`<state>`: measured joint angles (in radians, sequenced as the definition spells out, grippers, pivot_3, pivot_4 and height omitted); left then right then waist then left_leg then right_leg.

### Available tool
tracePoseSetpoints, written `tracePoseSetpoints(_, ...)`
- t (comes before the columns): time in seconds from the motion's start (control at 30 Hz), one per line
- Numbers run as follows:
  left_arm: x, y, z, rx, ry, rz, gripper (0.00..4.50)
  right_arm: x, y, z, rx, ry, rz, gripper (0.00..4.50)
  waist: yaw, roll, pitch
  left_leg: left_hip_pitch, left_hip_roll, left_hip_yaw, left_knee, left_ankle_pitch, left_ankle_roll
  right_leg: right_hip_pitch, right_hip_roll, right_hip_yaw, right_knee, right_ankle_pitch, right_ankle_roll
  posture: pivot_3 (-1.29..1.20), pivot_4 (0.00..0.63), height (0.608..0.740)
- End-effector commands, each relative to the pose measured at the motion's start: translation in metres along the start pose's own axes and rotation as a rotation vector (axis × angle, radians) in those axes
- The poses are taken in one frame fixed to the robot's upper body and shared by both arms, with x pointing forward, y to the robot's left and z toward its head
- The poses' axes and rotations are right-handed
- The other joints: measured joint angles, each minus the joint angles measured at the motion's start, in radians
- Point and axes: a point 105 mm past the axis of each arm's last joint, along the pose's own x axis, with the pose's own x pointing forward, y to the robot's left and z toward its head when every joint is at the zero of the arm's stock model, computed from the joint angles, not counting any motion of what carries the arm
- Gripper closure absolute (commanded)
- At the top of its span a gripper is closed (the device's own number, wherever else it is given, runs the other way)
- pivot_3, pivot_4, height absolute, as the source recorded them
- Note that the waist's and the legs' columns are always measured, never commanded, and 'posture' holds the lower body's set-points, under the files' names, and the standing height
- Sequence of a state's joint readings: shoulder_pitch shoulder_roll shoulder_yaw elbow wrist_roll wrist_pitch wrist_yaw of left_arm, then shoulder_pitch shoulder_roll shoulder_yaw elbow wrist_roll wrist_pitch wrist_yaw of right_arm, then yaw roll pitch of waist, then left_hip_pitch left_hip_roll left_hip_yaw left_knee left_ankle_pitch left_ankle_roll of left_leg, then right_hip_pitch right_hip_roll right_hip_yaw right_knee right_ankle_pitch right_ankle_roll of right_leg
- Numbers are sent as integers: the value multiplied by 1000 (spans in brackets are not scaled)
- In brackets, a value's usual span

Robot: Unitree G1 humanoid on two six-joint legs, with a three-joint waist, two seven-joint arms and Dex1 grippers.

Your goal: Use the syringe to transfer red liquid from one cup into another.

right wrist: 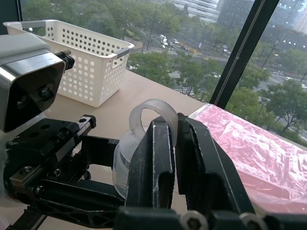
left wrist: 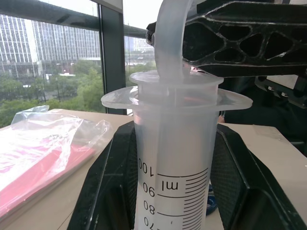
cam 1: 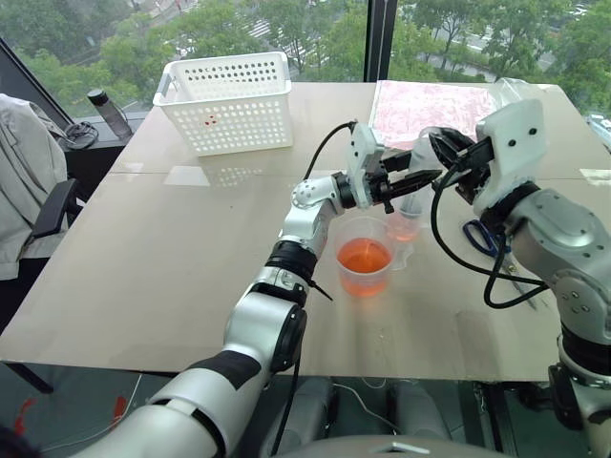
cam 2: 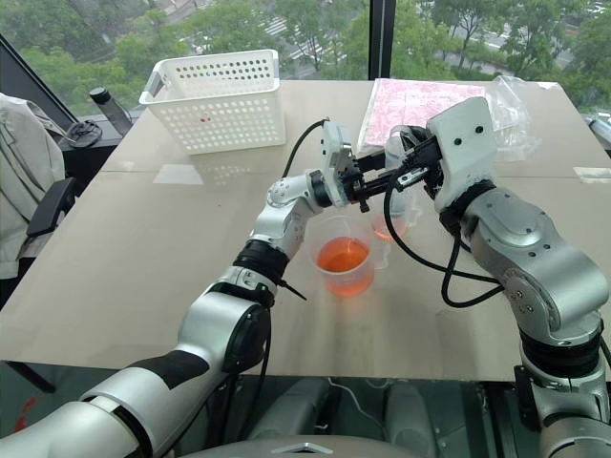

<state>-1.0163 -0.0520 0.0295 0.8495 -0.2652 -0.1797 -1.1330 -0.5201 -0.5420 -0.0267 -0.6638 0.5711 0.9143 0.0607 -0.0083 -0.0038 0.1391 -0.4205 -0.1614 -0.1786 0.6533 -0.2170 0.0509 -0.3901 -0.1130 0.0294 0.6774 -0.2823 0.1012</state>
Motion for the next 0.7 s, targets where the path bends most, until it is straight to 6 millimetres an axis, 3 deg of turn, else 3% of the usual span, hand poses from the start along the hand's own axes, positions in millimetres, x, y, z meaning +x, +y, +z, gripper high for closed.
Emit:
tracePoseSetpoints(0.03, 16, -4, 34, 65, -135, -31, 3030, -2, 20, -36, 96, 133, 155, 3378, -1, 0, 0, 0, 0, 0, 0, 0, 0, 0, 0, 0, 0, 0, 0, 0, 150, 740)
tracePoseSetpoints(0.1, 14, -3, 38, 66, -139, -26, 3030, -6, 12, -32, 70, 114, 155, 2478, -1, 0, 0, 0, 0, 0, 0, 0, 0, 0, 0, 0, 0, 0, 0, 0, 150, 740)
tracePoseSetpoints(0.13, 14, -1, 41, 60, -147, -19, 3030, -8, 9, -29, 51, 101, 154, 1693, -2, 0, 0, 0, 0, 0, 0, 0, 0, 0, 0, 0, 0, 0, 0, 0, 150, 740)
tracePoseSetpoints(0.2, 14, 1, 45, 56, -156, -13, 3030, -12, 3, -23, 27, 73, 153, 1170, -2, -1, 1, 0, 0, 0, 0, 0, 0, 0, 0, 0, 0, 0, 0, 0, 150, 740)
tracePoseSetpoints(0.27, 16, 3, 53, 45, -175, -7, 3030, -23, 2, -17, 25, 46, 179, 268, -2, -2, 2, 0, 0, 0, -1, 0, 0, 0, 0, 0, 0, 0, 0, 0, 150, 740)
tracePoseSetpoints(0.3, 16, 3, 56, 41, -185, -5, 3030, -28, 2, -16, 24, 39, 192, 84, -1, -3, 2, -1, 0, 0, -1, 0, 0, 0, 0, 0, 0, 0, 0, 0, 150, 740)
tracePoseSetpoints(0.5, 21, 7, 80, 9, -242, 4, 3030, -51, 5, -14, 76, 26, 244, 84, -9, -3, 2, -10, 1, -1, 2, 0, 0, -8, -3, 0, 1, 0, 0, 0, 150, 740)
tracePoseSetpoints(0.7, 20, 2, 95, -40, -261, -38, 3030, -44, -16, -18, 64, 20, 109, 84, -8, -3, 3, -9, 1, -1, 1, 0, 0, -7, -2, -1, 1, 0, 0, 0, 150, 740)
